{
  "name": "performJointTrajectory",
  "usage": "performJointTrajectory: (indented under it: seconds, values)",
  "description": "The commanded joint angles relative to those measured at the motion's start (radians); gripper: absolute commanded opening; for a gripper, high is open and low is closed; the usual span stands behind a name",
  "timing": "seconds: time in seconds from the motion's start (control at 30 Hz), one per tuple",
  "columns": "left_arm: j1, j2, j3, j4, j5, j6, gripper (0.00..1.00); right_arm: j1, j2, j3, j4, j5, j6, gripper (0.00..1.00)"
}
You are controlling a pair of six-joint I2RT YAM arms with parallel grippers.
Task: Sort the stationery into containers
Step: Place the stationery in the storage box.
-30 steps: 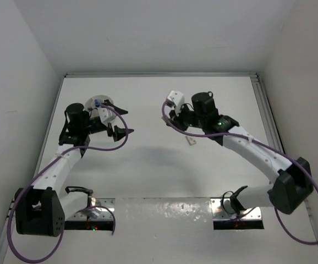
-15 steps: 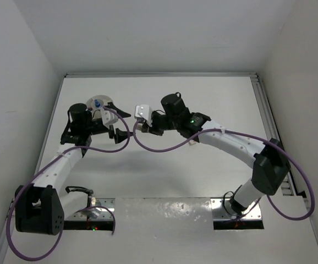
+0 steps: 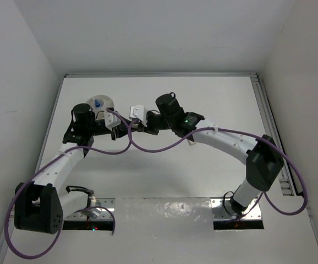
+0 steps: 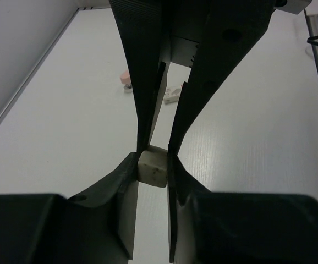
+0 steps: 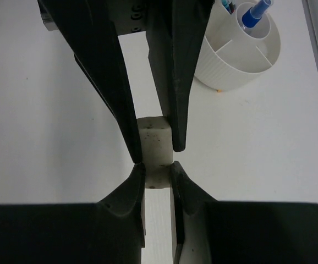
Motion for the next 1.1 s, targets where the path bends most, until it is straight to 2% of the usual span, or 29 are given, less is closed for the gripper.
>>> performJointTrajectory:
  seconds: [0.0,0.03,0.17,0.2,0.23,0.27,0.3,0.4,0.43,0.5,0.7,0.9,1.07]
  values:
    - [-0.003,-0.015,-0.002,-0.013,0.041,0.035,0.08,0.01,-0.011,0.036,0.067,-0.021,-0.008,0.0]
    - [-0.002,-0.02,-0.002,-0.017,0.035,0.035,0.0,0.012,-0.012,0.036,0.066,-0.02,-0.006,0.0]
    - [0.018,-0.026,0.003,-0.02,0.009,0.013,0.0,0.012,-0.017,0.025,0.073,0.004,0.003,0.0]
    - [0.029,-0.027,0.008,-0.017,-0.011,-0.026,0.0,0.012,-0.018,0.022,0.084,0.018,0.012,0.11]
    - [0.034,-0.03,0.008,0.018,-0.098,-0.065,0.0,0.01,-0.015,0.019,0.089,0.037,0.037,0.36]
    - [0.044,-0.03,0.008,0.039,-0.168,-0.115,0.0,0.01,-0.017,0.002,0.101,0.093,0.049,0.83]
    - [0.054,-0.03,0.011,0.061,-0.324,-0.207,0.0,0.01,-0.018,-0.013,0.166,0.138,0.093,0.98]
    - [0.096,-0.027,0.041,0.087,-0.648,-0.374,0.0,0.003,-0.026,-0.087,0.287,0.354,0.155,0.99]
    - [0.107,-0.026,0.055,0.055,-0.874,-0.408,0.0,0.0,-0.027,-0.101,0.305,0.394,0.184,0.99]
    - [0.15,-0.001,0.099,-0.012,-1.053,-0.474,0.0,-0.016,-0.034,-0.131,0.331,0.448,0.216,0.99]
    - [0.187,0.095,0.165,-0.049,-1.118,-0.539,0.0,-0.031,-0.04,-0.196,0.406,0.417,0.224,0.99]
    - [0.187,0.16,0.236,-0.205,-1.246,-0.528,0.0,-0.066,-0.032,-0.205,0.426,0.42,0.241,0.99]
    - [0.19,0.194,0.252,-0.27,-1.234,-0.545,0.0,-0.092,-0.015,-0.196,0.438,0.411,0.252,0.99]
